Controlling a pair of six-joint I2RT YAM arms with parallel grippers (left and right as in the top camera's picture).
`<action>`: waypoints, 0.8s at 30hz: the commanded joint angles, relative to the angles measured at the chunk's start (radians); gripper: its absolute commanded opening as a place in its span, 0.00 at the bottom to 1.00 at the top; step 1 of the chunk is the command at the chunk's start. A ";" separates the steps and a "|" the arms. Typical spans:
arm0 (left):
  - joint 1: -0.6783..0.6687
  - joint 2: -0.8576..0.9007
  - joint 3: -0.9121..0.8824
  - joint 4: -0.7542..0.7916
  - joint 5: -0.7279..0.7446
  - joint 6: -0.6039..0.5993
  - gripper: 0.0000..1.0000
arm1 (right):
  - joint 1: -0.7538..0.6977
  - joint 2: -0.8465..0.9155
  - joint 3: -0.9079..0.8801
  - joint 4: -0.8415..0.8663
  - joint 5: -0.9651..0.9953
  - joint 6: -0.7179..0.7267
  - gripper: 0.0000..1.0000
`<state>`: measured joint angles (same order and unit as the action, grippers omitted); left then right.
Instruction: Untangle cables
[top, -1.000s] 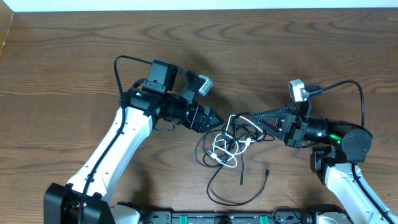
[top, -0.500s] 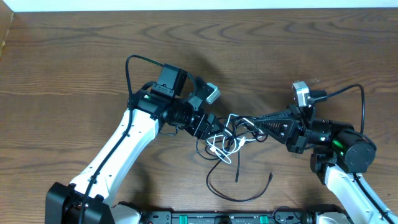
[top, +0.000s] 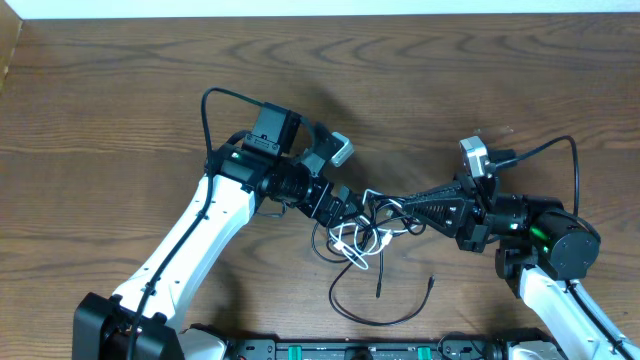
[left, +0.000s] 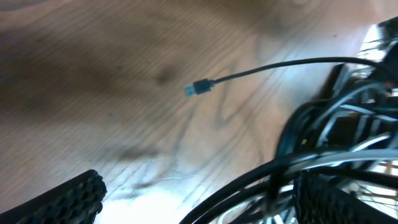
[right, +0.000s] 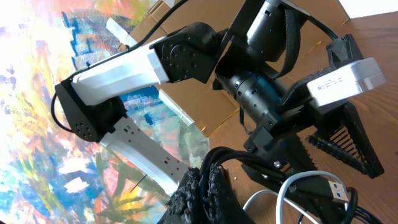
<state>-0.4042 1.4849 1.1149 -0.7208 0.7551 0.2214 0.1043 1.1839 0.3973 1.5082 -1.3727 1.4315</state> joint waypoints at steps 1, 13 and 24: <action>0.002 0.005 0.002 -0.001 0.117 0.011 0.98 | 0.007 -0.005 0.012 0.010 0.027 -0.027 0.01; 0.000 0.005 0.002 -0.110 0.308 0.152 0.81 | 0.007 -0.005 0.012 -0.002 0.063 -0.056 0.01; -0.065 0.005 0.002 -0.113 0.333 0.172 0.59 | 0.007 -0.005 0.012 -0.001 0.118 -0.015 0.01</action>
<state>-0.4377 1.4849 1.1145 -0.8307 1.0454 0.3496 0.1043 1.1839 0.3973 1.5036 -1.3186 1.4078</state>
